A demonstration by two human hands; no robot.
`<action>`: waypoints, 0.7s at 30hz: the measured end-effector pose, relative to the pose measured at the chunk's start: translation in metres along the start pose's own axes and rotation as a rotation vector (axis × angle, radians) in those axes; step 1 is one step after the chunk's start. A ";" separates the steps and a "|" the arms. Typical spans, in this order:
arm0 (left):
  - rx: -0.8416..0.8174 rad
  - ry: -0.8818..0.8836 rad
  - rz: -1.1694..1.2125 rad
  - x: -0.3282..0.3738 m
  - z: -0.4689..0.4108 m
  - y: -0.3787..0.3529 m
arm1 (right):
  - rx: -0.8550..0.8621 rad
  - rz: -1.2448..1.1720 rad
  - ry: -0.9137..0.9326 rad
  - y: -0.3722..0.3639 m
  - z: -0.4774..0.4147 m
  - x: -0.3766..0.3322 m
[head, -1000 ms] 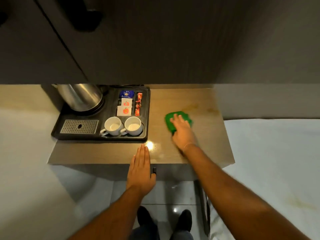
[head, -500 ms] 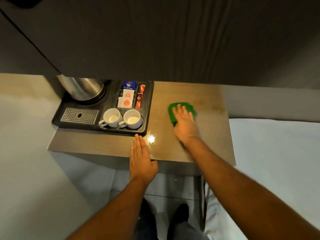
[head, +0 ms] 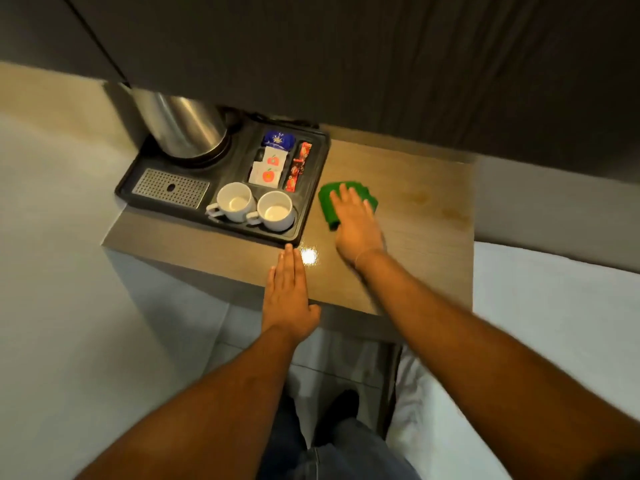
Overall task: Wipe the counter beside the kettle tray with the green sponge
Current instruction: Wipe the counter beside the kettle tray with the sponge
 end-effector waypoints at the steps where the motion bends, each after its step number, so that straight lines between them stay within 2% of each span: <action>1: -0.009 -0.002 -0.012 -0.002 -0.001 0.000 | -0.004 -0.004 -0.029 0.010 -0.016 0.016; 4: -0.040 -0.007 -0.033 -0.006 -0.003 -0.001 | 0.027 0.037 -0.181 0.040 -0.019 0.083; 7: -0.060 0.002 -0.032 -0.005 -0.005 -0.003 | 0.086 0.025 -0.424 0.063 0.030 0.147; 10: -0.046 0.019 -0.036 -0.005 -0.005 -0.007 | 0.121 0.032 -0.524 0.059 0.081 0.146; 13: -0.050 0.013 -0.023 -0.005 -0.007 -0.008 | 0.130 0.035 -0.365 0.025 0.114 0.077; 17: -0.044 0.012 -0.026 -0.005 -0.008 -0.009 | -0.068 -0.036 0.053 -0.023 0.096 -0.023; 19: -0.046 0.007 -0.031 -0.005 -0.008 -0.009 | -0.092 -0.039 0.148 -0.014 0.064 -0.021; 21: -0.052 0.004 -0.029 -0.006 -0.009 -0.008 | -0.040 -0.025 0.084 0.008 0.034 0.016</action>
Point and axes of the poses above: each hand's wrist, its own z-axis away from the middle knuckle, its own y-axis out of the back of the hand, x = y × z, the point moved 1 cm from there along -z, towards the middle knuckle, and after that the axes turned 13 degrees about y, right-handed, at the moved point
